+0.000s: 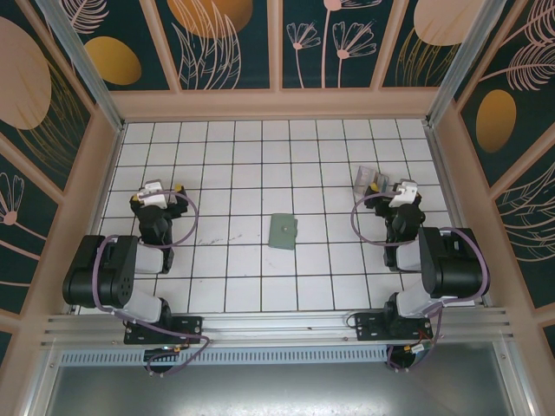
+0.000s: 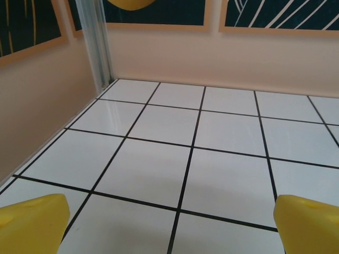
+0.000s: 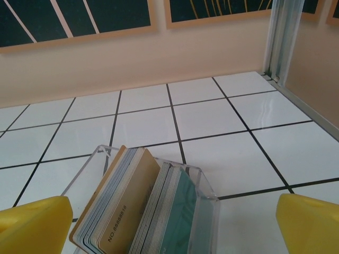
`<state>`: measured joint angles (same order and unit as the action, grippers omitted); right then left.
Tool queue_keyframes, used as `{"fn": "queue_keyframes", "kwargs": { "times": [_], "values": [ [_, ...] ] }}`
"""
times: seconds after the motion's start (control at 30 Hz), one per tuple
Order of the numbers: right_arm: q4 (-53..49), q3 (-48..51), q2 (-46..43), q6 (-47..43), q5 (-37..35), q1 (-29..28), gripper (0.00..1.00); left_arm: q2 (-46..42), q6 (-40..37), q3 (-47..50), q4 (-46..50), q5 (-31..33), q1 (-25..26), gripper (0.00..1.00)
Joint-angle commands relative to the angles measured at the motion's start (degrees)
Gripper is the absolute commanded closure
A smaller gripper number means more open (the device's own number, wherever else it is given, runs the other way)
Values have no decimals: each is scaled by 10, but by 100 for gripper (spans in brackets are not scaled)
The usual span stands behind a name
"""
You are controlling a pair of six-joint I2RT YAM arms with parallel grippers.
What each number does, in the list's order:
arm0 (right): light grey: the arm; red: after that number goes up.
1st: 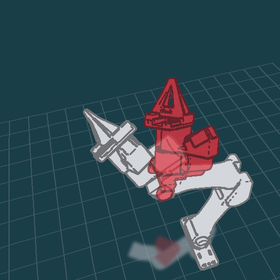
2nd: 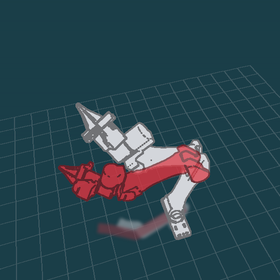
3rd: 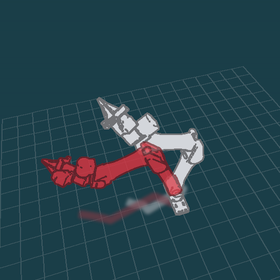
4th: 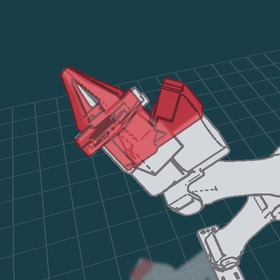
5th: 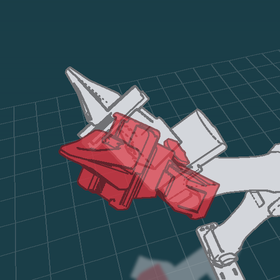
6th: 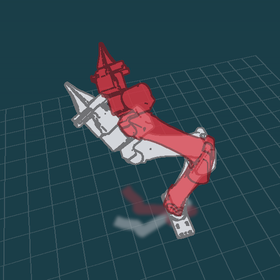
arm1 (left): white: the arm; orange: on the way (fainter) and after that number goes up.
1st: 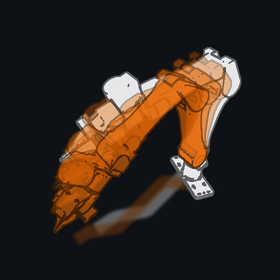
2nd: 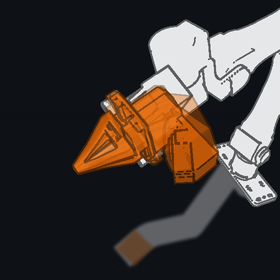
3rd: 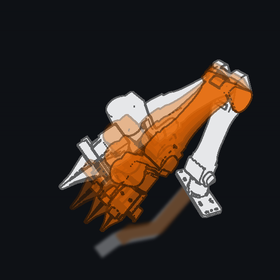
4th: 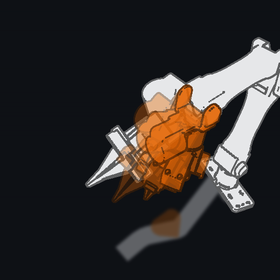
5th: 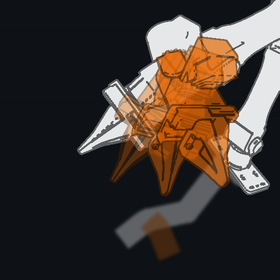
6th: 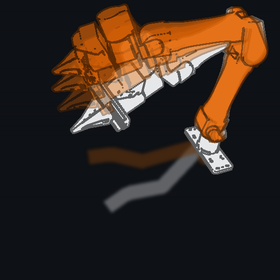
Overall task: Put the credit cards into the card holder
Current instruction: Reset both arms
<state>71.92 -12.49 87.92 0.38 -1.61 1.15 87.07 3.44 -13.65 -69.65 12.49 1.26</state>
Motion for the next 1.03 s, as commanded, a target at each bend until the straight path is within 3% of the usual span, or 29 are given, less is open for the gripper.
{"fn": "queue_keyframes", "kwargs": {
  "times": [0.0,1.0],
  "values": [
    [-4,-8,2,6,10,3,1,1,7,1,-33,-42,-2,1],
    [-4,-8,2,6,10,3,1,0,6,4,-37,-39,-2,1]
  ]
}}
